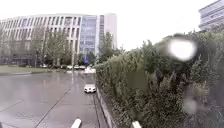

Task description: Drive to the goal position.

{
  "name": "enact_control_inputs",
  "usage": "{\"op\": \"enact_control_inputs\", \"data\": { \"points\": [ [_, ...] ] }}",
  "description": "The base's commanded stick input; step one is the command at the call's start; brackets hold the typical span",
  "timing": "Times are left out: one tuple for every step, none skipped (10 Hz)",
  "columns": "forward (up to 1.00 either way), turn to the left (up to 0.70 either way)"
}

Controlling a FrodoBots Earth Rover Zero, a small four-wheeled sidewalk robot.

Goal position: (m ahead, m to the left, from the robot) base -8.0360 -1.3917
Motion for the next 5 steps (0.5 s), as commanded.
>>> {"op": "enact_control_inputs", "data": {
  "points": [
    [0.04, 0.0],
    [0.04, 0.0],
    [0.04, 0.0],
    [0.04, 0.0],
    [0.04, 0.0]
  ]
}}
